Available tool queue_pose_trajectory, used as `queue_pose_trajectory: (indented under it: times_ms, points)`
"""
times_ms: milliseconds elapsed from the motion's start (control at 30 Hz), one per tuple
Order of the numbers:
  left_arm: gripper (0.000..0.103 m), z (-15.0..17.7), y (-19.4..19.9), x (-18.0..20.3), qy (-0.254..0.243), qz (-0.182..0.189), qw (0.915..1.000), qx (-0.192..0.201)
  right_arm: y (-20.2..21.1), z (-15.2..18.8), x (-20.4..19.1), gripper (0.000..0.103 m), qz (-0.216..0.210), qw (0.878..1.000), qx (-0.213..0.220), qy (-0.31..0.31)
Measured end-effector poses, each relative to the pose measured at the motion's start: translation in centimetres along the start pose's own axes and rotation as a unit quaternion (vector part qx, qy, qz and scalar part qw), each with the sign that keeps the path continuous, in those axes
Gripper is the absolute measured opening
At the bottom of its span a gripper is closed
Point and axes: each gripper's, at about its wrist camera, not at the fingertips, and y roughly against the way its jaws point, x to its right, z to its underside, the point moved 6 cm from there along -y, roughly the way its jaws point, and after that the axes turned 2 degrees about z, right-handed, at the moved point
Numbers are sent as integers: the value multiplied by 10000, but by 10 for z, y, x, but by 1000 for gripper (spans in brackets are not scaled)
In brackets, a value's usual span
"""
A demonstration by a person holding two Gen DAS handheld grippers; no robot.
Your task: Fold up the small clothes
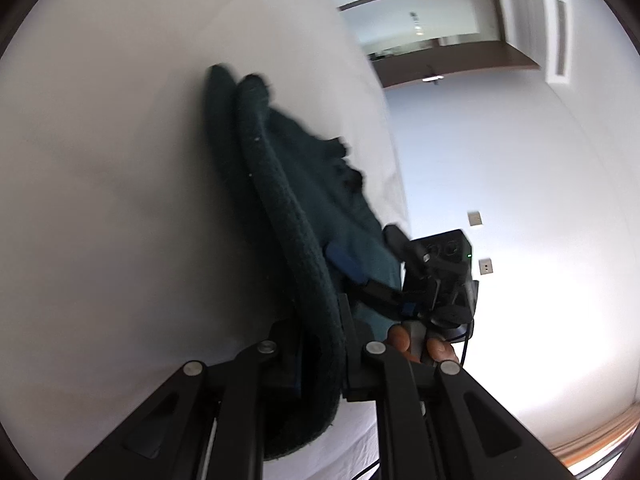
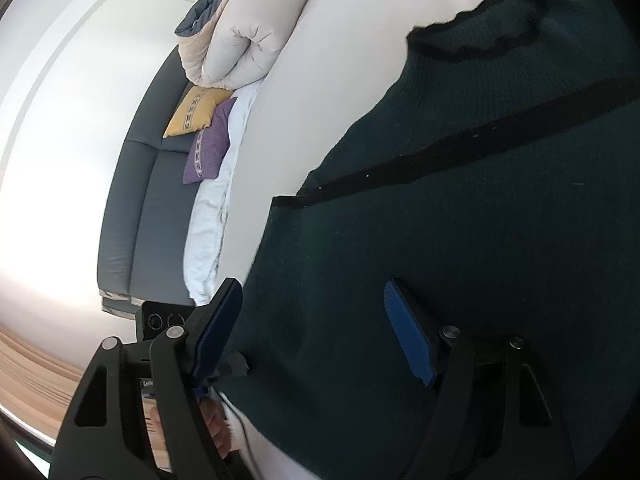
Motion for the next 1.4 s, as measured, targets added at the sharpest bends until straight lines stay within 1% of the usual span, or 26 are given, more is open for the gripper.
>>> queue_pose_trajectory:
  times_ms: [67,133,200,233,333,400,433,467,500,533,600,633,667,733,833,900,967,1033,1067,1100,1133,1167,1200,1267,1400]
  points:
    - [12,0,-5,18,-171,-149,9997,37,20,-4,1,74,-128,9999,69,-38]
    - [12,0,-15,38,-258,-122,9996,24,44,-11,7,75,-276,9993,203,-122]
    - [12,2,-37,68,-520,-241,9983,-83,73,-19,19,78,-496,9972,403,-382]
    - [12,2,-48,78,-633,-309,9974,-130,88,-23,28,79,-620,9953,512,-547]
    - [12,10,-93,119,-1036,-475,9927,-406,122,-30,57,82,-909,9883,745,-974]
    - [12,23,-135,142,-1306,-570,9874,-691,138,-34,73,82,-1063,9840,799,-1187]
    - [12,28,-147,147,-1350,-569,9861,-780,145,-36,82,82,-1184,9813,791,-1296]
    - [12,36,-169,154,-1380,-543,9846,-928,151,-38,88,82,-1250,9793,810,-1374]
    - [13,42,-184,157,-1417,-524,9833,-1019,156,-40,93,82,-1243,9786,844,-1407]
    - [17,52,-204,160,-1434,-488,9816,-1159,162,-42,99,82,-1246,9779,886,-1430]
    - [32,63,-222,161,-1335,-424,9813,-1321,170,-46,110,82,-1287,9754,913,-1540]
    - [49,68,-226,161,-1300,-342,9815,-1364,174,-47,113,82,-1336,9744,919,-1556]
    - [58,72,-223,163,-1303,-243,9821,-1338,179,-48,115,82,-1387,9744,904,-1523]
    - [60,74,-206,164,-1384,-138,9823,-1253,184,-50,118,82,-1213,9782,872,-1442]
    - [66,71,-171,156,-1436,-166,9845,-995,187,-54,118,82,-1003,9826,780,-1357]
    - [67,70,-146,145,-1442,-242,9856,-849,187,-55,114,82,-749,9876,715,-1178]
    - [67,72,-125,133,-1461,-334,9854,-803,183,-54,109,82,-308,9934,597,-934]
    - [67,72,-113,118,-1379,-444,9864,-775,178,-55,109,79,110,9956,507,-775]
    - [67,73,-110,112,-1301,-469,9874,-764,173,-56,107,71,364,9958,464,-701]
    - [67,74,-108,106,-1203,-481,9887,-754,167,-57,105,54,653,9952,405,-608]
    - [67,78,-104,98,-1075,-480,9902,-750,162,-57,102,44,896,9939,342,-536]
    - [67,80,-103,95,-1023,-472,9908,-750,156,-57,104,25,1282,9903,239,-481]
    - [67,83,-105,96,-999,-463,9911,-748,154,-57,105,18,1486,9877,171,-446]
    - [67,89,-107,97,-1009,-443,9909,-775,156,-59,104,14,1720,9844,179,-325]
    - [67,91,-113,102,-1076,-412,9897,-846,183,-62,95,12,1924,9806,357,-145]
